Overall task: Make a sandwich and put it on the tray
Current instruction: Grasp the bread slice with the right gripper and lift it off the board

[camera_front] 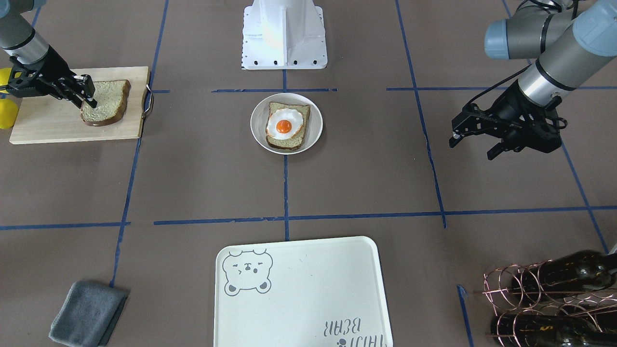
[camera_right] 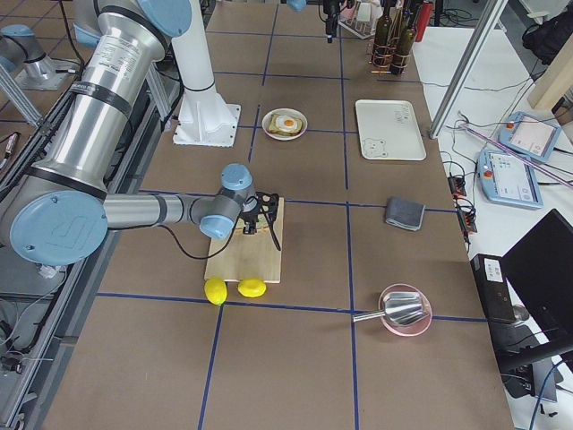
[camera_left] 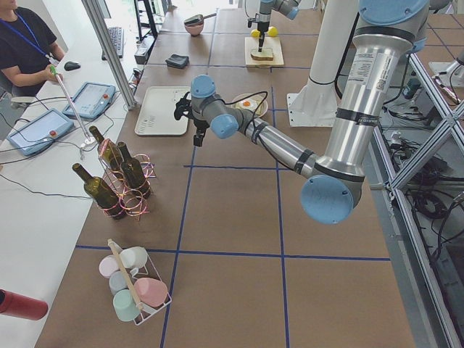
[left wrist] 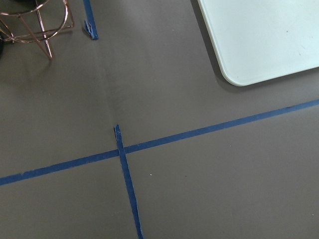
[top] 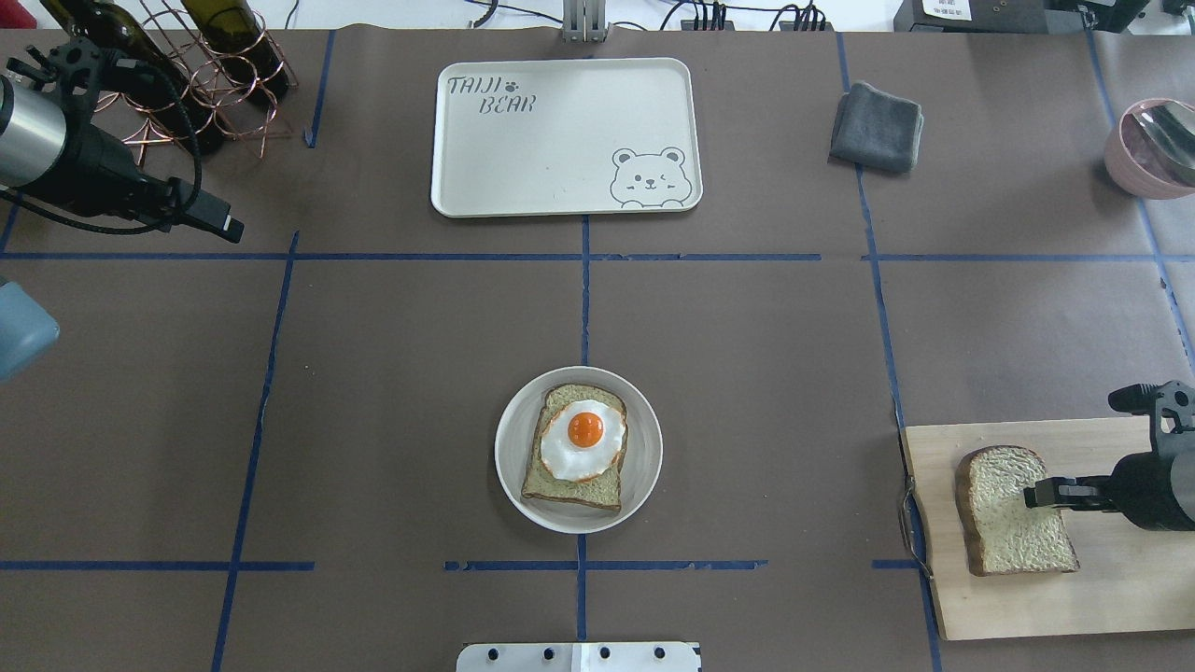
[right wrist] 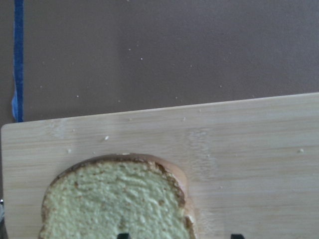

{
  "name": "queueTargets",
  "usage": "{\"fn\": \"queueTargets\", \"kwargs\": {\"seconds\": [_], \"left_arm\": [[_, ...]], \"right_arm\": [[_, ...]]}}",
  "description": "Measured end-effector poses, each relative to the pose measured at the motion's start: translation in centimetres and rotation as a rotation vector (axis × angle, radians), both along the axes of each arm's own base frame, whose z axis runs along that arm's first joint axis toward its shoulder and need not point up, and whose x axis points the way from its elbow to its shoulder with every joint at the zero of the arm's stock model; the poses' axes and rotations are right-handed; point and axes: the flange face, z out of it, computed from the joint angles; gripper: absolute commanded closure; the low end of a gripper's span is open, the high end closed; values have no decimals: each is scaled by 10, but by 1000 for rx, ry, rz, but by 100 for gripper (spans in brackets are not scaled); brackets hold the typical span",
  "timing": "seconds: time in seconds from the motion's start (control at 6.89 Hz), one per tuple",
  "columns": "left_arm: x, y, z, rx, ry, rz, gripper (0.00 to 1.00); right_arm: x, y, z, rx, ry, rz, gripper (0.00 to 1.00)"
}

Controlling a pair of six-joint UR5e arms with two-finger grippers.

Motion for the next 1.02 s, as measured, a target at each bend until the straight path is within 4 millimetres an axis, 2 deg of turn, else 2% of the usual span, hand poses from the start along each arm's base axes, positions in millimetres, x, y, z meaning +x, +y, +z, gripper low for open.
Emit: {"fn": "queueTargets", "kwargs": {"seconds": [0.73,1.02], "left_arm": [[1,-2,0,-1,0,0,0],[1,-2,-2,1,2,-1,0]], "right_arm": [[-1,2,-8,6,-35,-17,100],[6,5,-22,31,-141,-41,100]]}}
